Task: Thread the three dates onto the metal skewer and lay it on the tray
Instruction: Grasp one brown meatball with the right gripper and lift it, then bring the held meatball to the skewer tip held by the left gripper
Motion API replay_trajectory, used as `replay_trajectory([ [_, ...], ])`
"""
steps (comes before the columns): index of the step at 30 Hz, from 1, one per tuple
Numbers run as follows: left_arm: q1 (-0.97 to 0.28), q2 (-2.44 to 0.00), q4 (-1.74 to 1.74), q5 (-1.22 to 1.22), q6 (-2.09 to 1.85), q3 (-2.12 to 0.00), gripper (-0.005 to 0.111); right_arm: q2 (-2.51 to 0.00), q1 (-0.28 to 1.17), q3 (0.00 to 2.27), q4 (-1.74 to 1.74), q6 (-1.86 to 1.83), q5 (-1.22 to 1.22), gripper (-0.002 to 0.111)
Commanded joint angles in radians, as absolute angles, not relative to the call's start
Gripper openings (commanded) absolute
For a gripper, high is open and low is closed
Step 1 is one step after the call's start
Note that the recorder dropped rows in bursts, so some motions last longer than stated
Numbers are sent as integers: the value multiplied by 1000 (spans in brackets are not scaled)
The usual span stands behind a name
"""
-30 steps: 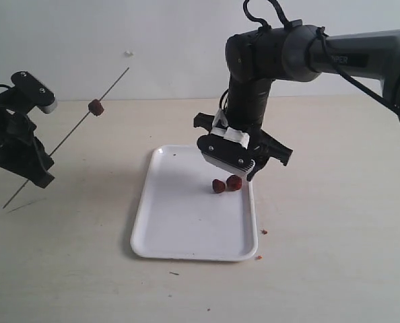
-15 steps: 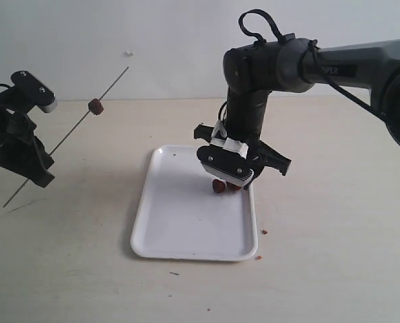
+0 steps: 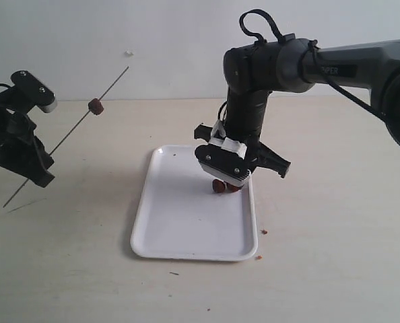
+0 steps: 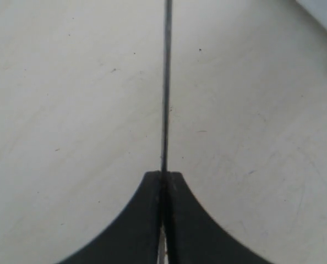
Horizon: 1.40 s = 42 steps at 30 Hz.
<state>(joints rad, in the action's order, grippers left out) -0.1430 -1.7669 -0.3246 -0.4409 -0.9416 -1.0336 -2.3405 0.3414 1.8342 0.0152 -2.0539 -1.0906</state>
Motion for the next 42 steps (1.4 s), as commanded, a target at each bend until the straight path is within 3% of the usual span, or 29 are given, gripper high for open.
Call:
replay_trajectory([
  [1,-139,-1755,-328,-431,-934,-1038,0,-2338,336,1830,55,-1943,-1107,27],
  [11,-139,-1755,-320,-445,-938,-1038,0,-2270,336,1830,53,-1536,-1107,27],
  [18,-139,-1755,-309,-611,-1037,-1038,0,-2213,336,1830,53,-1333,-1107,27],
  [27,-144,-1755,-345,-680,-1061,-1038,0,-2195,338,1830,53,-1306,-1151,27],
  [42,-304,-1757,-323,-757,-1098,-1038,0,-2131,338,1834,50,-1104,-1098,27],
])
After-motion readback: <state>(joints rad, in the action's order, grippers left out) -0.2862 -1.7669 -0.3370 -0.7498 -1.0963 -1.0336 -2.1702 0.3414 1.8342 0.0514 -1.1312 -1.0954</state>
